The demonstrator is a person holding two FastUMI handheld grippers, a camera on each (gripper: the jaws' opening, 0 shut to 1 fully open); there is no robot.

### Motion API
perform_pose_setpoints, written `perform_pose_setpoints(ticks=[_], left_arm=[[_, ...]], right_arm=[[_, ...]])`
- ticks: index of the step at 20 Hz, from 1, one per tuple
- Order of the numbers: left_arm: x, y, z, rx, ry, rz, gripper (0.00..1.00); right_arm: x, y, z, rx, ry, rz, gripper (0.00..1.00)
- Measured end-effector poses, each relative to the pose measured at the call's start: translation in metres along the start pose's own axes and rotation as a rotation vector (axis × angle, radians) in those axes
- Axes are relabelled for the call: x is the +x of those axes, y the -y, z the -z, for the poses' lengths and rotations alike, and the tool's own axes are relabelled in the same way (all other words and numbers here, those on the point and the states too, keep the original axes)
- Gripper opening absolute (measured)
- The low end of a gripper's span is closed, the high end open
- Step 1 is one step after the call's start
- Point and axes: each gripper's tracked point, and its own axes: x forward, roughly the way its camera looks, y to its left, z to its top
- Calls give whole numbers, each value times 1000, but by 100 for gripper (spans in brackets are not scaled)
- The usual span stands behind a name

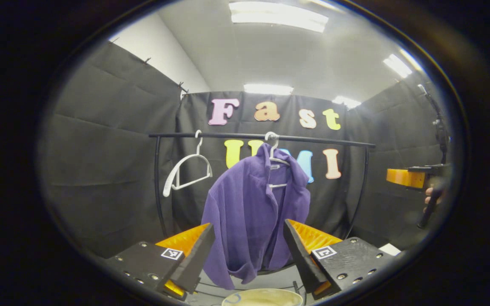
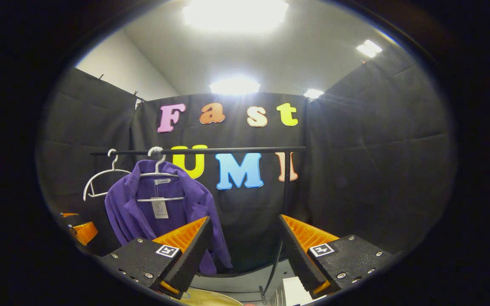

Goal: Grasp the clothes on the hanger with both hands and then place them into the laundry hamper below.

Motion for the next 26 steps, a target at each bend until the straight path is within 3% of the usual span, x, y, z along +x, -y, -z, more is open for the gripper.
perform_pose_setpoints(ticks=[1, 3, 4, 6, 10, 12, 13, 17, 22, 24, 26], left_arm=[[5, 1, -3, 8, 3, -4, 89], [14, 8, -8, 13, 6, -5, 98], [20, 14, -10, 10, 4, -6, 89], [31, 24, -13, -6, -3, -15, 98], [64, 25, -5, -43, -40, -107, 98], [78, 33, 0, -64, -63, -120, 93], [86, 35, -2, -76, -62, -125, 98], [121, 46, -6, -96, -54, -162, 98], [168, 38, 6, -85, -73, -278, 93], [177, 28, 13, -99, -84, -337, 98], [188, 16, 21, -111, -99, -384, 94]], right_arm=[[6, -7, -3, 7, 4, -20, 95], [18, -18, -9, 12, 16, -62, 95], [24, -25, -9, 10, 18, -86, 95], [45, -38, -6, 25, 5, -133, 95], [99, -66, 8, 82, -36, -243, 96], [128, -79, 20, 77, -71, -293, 95], [138, -84, 27, 69, -84, -317, 95], [183, -102, 48, 73, -128, -399, 95], [230, -126, 75, 95, -173, -499, 96], [243, -136, 86, 110, -189, -536, 96], [254, -139, 96, 127, -206, -548, 96]])
